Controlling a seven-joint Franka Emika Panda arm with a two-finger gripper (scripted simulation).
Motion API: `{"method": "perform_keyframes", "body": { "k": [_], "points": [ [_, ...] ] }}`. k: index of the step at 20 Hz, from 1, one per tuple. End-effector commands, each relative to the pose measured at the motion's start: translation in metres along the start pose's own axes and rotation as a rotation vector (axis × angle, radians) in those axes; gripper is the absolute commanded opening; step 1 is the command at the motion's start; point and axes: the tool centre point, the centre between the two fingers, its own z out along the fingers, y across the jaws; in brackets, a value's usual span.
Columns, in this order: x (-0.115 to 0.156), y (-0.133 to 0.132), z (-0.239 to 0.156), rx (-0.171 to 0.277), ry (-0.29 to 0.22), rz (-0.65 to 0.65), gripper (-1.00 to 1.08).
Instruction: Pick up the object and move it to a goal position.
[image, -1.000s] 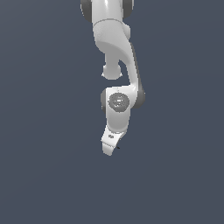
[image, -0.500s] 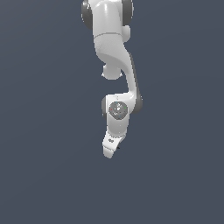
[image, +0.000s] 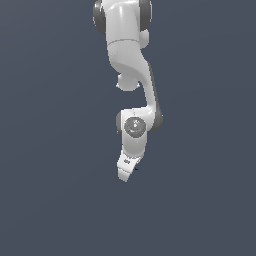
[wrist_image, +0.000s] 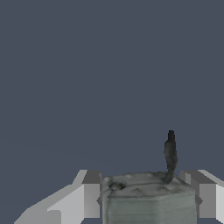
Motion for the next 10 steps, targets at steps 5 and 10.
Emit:
{"method": "perform_keyframes", "body": {
  "k": [5, 10],
  "points": [
    [0.0003, -0.0002, 0.0001, 0.000, 0.000, 0.000, -1.00],
    [0.0050, -0.0082, -0.0011, 0.000, 0.000, 0.000, -1.00]
  ]
}}
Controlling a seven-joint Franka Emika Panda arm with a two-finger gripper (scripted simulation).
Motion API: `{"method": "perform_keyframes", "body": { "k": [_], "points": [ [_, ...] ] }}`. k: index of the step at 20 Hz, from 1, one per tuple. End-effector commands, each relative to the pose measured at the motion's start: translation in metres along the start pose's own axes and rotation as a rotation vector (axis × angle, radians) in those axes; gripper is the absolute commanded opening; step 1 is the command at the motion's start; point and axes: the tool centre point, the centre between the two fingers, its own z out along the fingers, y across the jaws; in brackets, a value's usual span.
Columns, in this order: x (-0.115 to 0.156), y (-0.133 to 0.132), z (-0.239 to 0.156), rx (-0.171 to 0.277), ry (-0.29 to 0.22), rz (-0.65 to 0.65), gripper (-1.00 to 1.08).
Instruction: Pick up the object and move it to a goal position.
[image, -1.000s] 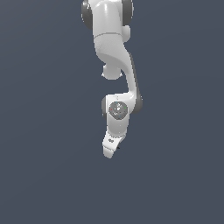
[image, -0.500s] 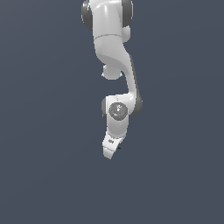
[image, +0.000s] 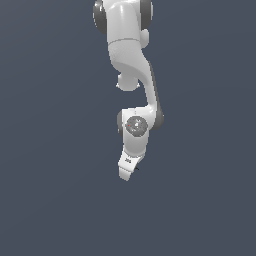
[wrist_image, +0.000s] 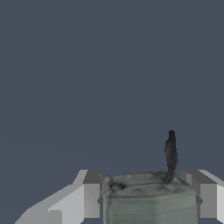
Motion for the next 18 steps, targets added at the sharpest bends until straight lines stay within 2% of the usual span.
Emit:
{"method": "perform_keyframes", "body": {
  "k": [1, 7, 18],
  "points": [
    [0.004, -0.006, -0.001, 0.000, 0.001, -0.001, -1.00],
    [0.022, -0.036, -0.005, 0.000, 0.001, -0.001, -1.00],
    [0.076, -0.124, -0.018, 0.000, 0.001, -0.001, -1.00]
  ]
}}
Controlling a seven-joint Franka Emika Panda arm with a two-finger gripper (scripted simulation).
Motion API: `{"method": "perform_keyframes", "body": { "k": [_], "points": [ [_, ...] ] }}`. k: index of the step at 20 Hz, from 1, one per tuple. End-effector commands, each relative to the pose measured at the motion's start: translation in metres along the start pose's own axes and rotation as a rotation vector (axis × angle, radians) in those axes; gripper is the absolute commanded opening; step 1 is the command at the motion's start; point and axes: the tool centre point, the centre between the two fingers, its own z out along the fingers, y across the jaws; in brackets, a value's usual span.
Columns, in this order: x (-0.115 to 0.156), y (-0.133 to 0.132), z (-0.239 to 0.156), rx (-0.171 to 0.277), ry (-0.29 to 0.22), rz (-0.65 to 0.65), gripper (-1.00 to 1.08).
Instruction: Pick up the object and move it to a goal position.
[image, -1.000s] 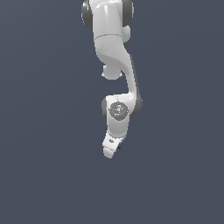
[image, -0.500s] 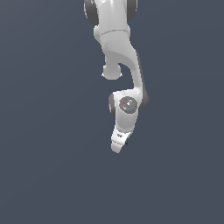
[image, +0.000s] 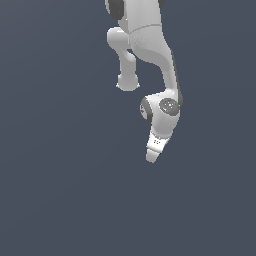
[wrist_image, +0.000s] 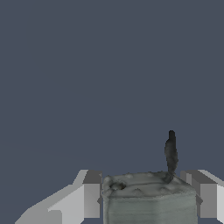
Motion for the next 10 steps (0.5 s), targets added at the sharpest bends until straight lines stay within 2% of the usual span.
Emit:
{"method": "perform_keyframes", "body": {
  "k": [1, 5, 10],
  "points": [
    [0.011, -0.017, -0.003, -0.001, 0.000, 0.001, -1.00],
    [0.022, -0.034, -0.005, -0.001, 0.000, 0.001, -1.00],
    [0.028, -0.040, -0.006, -0.001, 0.000, 0.001, -1.00]
  ]
}}
